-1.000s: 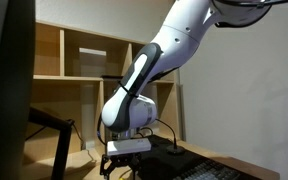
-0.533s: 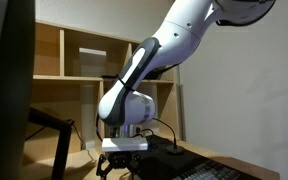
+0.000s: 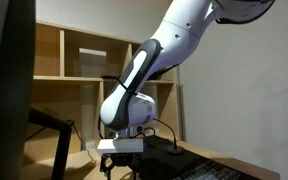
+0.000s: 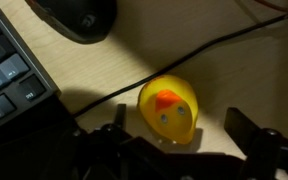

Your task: Pick up the rubber ducky and place it on the left

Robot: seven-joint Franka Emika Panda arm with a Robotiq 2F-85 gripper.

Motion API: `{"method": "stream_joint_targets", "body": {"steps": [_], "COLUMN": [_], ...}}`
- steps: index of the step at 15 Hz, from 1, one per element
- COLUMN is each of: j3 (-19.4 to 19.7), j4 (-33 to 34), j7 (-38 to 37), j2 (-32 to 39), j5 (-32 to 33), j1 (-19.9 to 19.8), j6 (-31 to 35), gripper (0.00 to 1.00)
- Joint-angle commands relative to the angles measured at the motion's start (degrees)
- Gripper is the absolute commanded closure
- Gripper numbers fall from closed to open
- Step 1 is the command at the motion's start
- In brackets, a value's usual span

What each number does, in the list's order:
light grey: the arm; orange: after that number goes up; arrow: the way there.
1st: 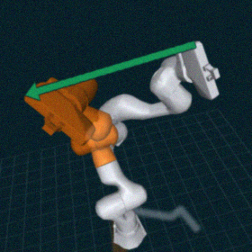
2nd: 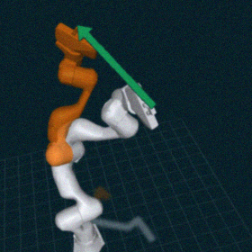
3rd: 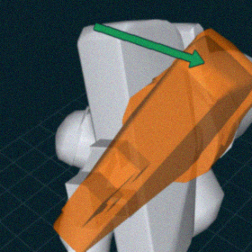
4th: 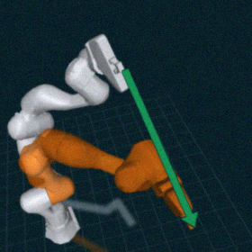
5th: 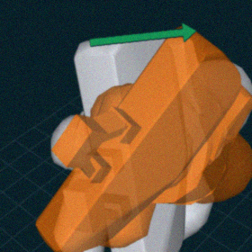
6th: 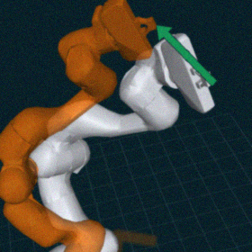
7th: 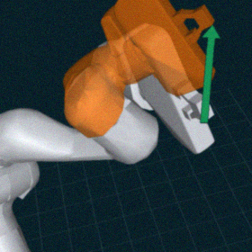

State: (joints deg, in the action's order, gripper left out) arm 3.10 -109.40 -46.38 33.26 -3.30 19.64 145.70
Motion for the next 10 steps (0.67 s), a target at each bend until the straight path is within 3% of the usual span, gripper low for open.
{"method": "stream_joint_targets", "body": {"steps": [1,2,4,5,8,10], "j3": [-0.7,-0.6,-0.1,1.3,5.1,4.8], "j4": [0.0,-0.1,-0.7,-4.4,-7.9,-9.5], "j7": [-0.4,-1.3,-4.7,-2.9,-3.7,0.0], "j2": [0.0,0.0,1.0,-7.5,-12.3,-18.7], "j5": [0.7,0.3,-0.3,0.8,4.4,6.6], "j1": [-0.7,-0.6,0.1,-1.6,0.3,-1.4], "j6": [-0.1,0.2,9.0,8.3,17.3,12.3], "gripper": [0.0,0.0,0.0,0.0,0.0,0.0]}}
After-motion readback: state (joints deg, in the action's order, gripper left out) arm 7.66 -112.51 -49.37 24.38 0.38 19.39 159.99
